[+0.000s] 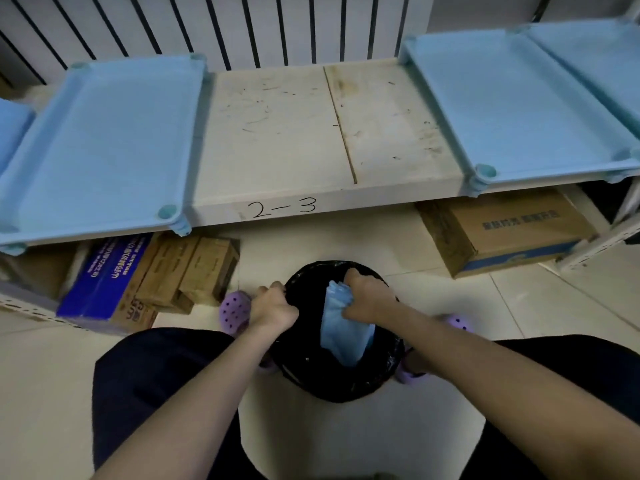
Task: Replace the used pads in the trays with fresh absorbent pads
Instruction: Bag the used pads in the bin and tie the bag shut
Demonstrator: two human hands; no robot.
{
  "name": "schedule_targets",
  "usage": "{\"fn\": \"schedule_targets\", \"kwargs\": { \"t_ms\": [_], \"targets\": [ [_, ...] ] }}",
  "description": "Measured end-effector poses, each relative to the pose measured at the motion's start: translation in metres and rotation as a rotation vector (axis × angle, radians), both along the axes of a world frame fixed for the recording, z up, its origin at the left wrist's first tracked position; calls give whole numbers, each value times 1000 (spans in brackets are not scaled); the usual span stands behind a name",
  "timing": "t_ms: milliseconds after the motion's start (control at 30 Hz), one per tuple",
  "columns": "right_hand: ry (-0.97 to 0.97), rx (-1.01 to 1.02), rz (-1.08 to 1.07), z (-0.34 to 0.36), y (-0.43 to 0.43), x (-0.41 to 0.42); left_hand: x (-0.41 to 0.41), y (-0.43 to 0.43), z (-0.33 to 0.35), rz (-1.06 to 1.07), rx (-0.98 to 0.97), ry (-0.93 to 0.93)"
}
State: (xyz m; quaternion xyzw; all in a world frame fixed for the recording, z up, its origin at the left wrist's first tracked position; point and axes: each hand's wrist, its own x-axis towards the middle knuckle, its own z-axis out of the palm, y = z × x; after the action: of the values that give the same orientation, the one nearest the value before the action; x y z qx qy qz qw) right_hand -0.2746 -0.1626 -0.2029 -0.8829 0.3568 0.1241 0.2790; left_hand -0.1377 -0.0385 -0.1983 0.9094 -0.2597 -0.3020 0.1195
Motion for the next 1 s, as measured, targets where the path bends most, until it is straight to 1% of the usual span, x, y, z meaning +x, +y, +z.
{"fn": "schedule_targets", "kwargs": {
  "t_ms": [67,167,233,300,367,433,500,567,700,733,800,833,867,933,1000],
  "targets": [
    [42,50,0,-22,3,7,5,-1,-7,-44,16,-16],
    [53,197,-20,-47,0,12,7,-2,-17,-105,38,53],
    [94,255,11,-61,-5,15,8,-3,-23,-136,63,86],
    [192,207,112,-69,-7,17,10,-4,-27,-148,69,90],
    [231,118,207,-71,-6,19,11,-6,-28,-163,71,73],
    [173,81,232,-70,-7,21,12,-9,-28,-179,72,56],
    [85,74,198,-63,-12,21,12,-12,-28,-172,71,44],
    [-9,19,140,-55,-18,17,11,-13,-28,-145,75,39],
    [-240,-153,-4,-45,-33,-3,11,-12,-27,-122,86,71],
    [-268,-198,-40,-45,-37,-9,11,-12,-27,-119,89,74],
    [-235,-209,-122,-47,-46,-20,12,-13,-26,-117,88,73],
    [-187,-157,-178,-47,-49,-22,12,-13,-26,-116,87,72],
    [-133,-63,-247,-49,-52,-24,12,-15,-27,-115,85,70],
    [-47,223,-372,-51,-55,-26,13,-17,-27,-126,68,61],
    [-17,500,-471,-53,-57,-26,14,-21,-29,-159,44,56]
  ]
}}
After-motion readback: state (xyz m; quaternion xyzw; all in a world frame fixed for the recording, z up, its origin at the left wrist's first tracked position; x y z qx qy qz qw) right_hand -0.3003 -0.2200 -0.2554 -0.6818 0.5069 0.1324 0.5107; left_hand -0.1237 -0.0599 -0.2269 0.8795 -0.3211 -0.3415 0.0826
